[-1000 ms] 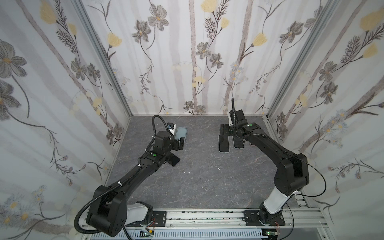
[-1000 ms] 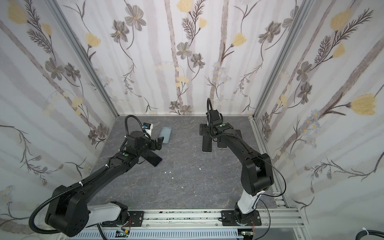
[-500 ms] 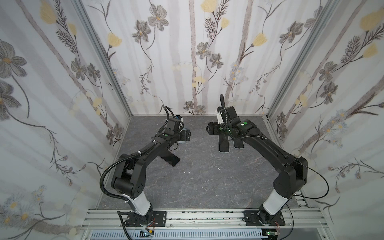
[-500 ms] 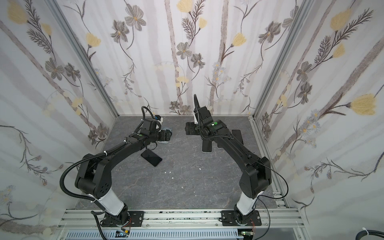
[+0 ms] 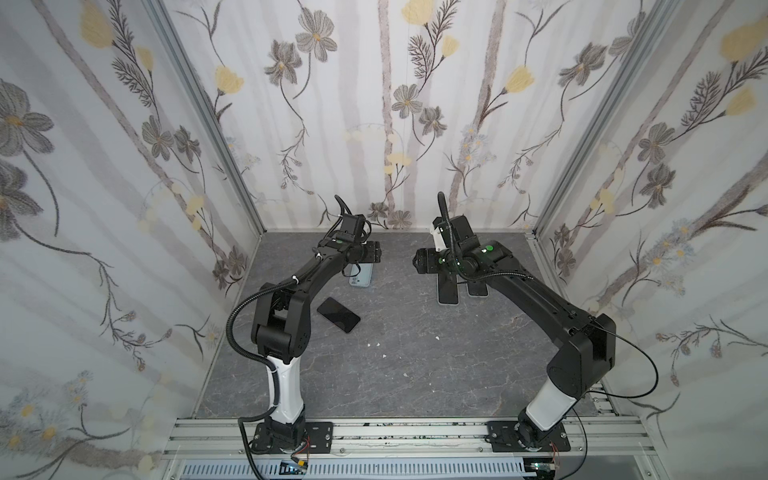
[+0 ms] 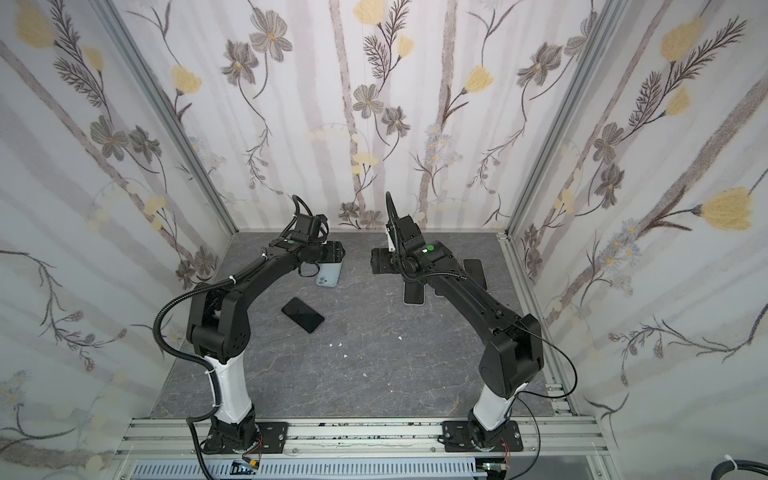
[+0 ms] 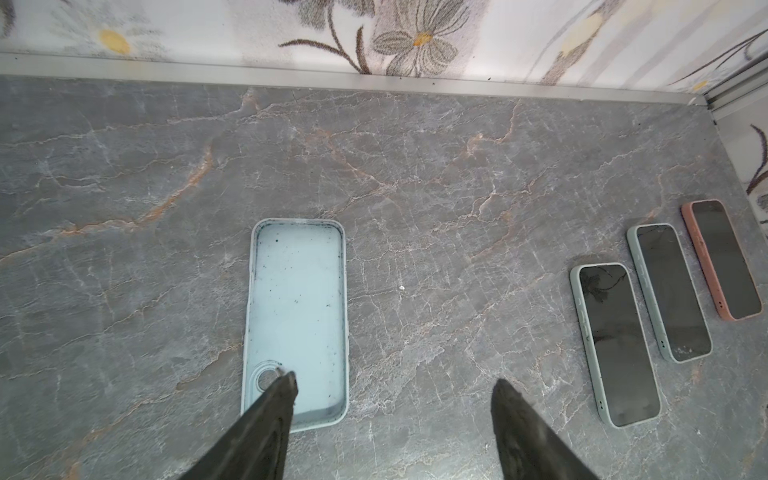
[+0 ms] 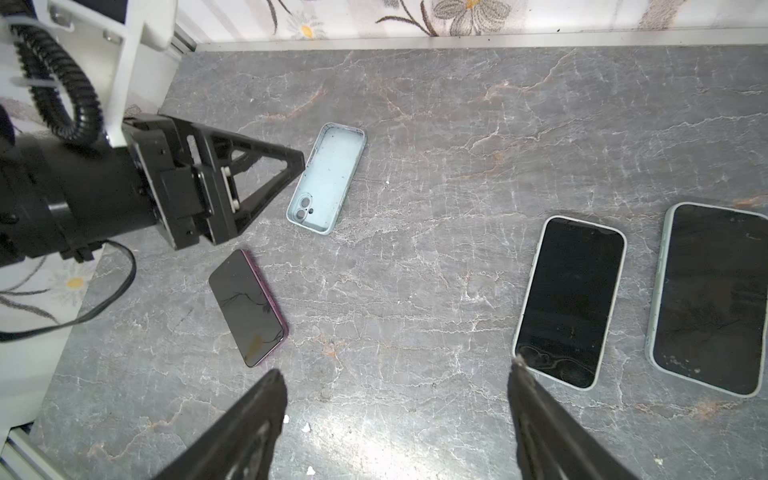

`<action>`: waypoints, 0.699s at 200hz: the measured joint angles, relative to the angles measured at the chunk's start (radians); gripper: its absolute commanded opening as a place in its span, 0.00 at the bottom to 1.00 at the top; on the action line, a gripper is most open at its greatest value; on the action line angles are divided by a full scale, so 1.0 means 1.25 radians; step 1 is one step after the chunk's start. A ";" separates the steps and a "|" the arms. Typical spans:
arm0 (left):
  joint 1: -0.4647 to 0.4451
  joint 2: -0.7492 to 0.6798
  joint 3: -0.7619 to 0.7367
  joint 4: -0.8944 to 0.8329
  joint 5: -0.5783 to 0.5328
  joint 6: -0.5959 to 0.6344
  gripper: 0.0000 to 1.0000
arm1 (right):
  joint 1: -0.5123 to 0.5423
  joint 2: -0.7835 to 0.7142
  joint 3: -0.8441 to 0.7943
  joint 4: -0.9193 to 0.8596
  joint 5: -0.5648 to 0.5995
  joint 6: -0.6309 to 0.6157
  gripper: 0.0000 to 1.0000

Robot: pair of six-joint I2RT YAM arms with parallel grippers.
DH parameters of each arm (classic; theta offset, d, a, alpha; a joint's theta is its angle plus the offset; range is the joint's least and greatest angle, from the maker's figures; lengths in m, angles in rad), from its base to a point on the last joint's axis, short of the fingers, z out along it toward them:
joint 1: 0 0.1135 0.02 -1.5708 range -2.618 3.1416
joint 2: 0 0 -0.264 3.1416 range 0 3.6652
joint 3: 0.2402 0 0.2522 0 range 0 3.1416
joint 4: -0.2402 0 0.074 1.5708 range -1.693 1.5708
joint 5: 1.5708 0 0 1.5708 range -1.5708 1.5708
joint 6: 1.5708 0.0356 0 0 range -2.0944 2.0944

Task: Put the phone into the phone case
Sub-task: 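Reach the left gripper to the empty pale blue case and grip its edge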

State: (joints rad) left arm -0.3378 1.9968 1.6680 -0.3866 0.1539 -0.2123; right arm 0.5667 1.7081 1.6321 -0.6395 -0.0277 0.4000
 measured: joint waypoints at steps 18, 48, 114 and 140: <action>0.013 0.029 0.033 -0.006 0.003 -0.007 0.74 | -0.010 0.001 -0.001 -0.005 0.000 -0.014 0.83; 0.035 0.063 0.057 -0.018 0.002 -0.022 0.70 | -0.014 -0.024 -0.061 0.015 -0.003 -0.029 0.80; 0.085 0.148 0.093 -0.029 -0.026 -0.020 0.60 | -0.009 -0.246 -0.362 0.091 -0.033 -0.012 0.76; 0.104 0.186 0.111 -0.031 -0.038 -0.008 0.51 | -0.009 -0.298 -0.438 0.116 -0.017 -0.006 0.75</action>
State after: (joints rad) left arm -0.2081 2.2299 1.8069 -0.4248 0.1070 -0.2218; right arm 0.5556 1.3361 1.0843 -0.4946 -0.0494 0.3920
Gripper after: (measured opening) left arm 0.549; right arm 0.758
